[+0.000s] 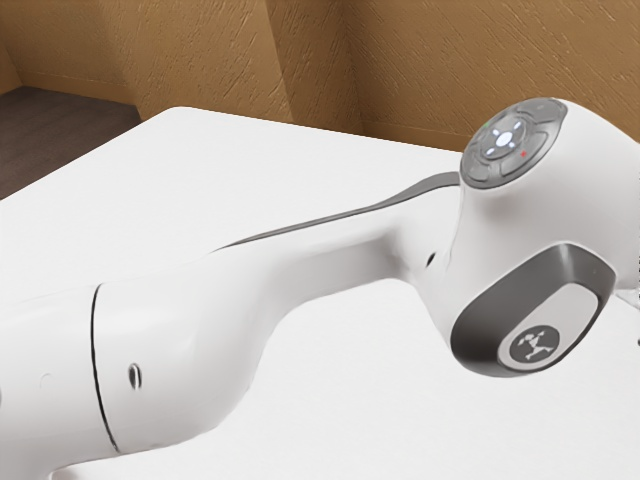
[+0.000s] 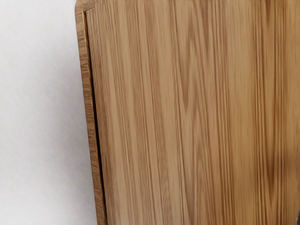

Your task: Pull the drawer handle with one arm to open the drawer

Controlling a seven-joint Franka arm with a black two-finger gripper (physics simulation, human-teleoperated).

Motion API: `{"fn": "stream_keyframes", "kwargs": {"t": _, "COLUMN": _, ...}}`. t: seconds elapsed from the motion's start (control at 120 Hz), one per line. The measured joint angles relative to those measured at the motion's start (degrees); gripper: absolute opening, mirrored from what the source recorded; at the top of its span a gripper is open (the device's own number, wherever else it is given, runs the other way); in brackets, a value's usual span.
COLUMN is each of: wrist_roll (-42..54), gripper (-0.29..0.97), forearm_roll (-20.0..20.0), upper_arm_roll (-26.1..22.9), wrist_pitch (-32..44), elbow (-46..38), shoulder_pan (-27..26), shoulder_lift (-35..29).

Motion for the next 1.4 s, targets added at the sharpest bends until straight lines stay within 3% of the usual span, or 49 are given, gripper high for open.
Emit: {"fn": "stream_keyframes", "kwargs": {"t": 1.4, "wrist_roll": -5.4, "gripper": 0.67, "forearm_roll": 0.7, "upper_arm_roll": 0.0, "wrist_pitch": 1.1, "elbow": -22.1, "shoulder_pan": 2.1, "shoulder_lift": -17.5}}
